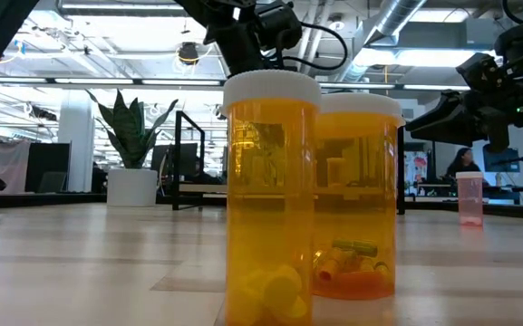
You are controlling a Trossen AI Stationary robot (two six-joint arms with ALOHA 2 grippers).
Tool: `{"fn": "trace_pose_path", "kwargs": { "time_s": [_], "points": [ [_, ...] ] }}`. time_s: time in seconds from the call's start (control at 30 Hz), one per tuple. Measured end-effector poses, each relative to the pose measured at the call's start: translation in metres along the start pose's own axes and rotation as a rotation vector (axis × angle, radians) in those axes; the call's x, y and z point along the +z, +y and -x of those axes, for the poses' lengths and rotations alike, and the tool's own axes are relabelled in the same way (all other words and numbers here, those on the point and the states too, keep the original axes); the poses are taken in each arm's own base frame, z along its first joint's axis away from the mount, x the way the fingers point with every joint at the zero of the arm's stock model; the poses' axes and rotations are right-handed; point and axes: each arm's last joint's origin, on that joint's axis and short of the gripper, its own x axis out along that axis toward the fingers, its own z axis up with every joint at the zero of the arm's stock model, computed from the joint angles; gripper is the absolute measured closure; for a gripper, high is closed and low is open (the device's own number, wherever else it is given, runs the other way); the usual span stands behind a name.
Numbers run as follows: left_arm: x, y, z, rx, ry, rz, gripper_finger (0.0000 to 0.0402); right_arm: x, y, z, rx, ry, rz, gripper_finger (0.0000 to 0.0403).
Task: Pick and place medicine bottles onto shelf by color
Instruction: Put the top small yellow pill bottle aligned with the other yellow pill bottle on the shelf
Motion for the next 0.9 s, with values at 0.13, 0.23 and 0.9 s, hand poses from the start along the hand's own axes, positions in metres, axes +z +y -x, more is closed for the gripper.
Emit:
{"fn": "trace_pose_path", "kwargs": {
  "time_s": [0.13, 0.23, 0.9],
  "points": [
    [0.0012, -0.0008, 0.0001, -0.028, -0.008, -0.004, 0.0306, 0.0, 0.0, 0.0, 0.0, 0.0, 0.0, 0.0196],
    [0.0012, -0.0015, 0.0003, -0.036, -0.008, -0.005, 0.0299, 0.0, 0.0, 0.0, 0.0, 0.0, 0.0, 0.0196],
    [0.0085, -0.0014, 0.001, 0.036, -0.108, 0.272, 0.0294, 0.0, 0.0, 0.0, 0.0, 0.0, 0.0, 0.0196]
  ]
}}
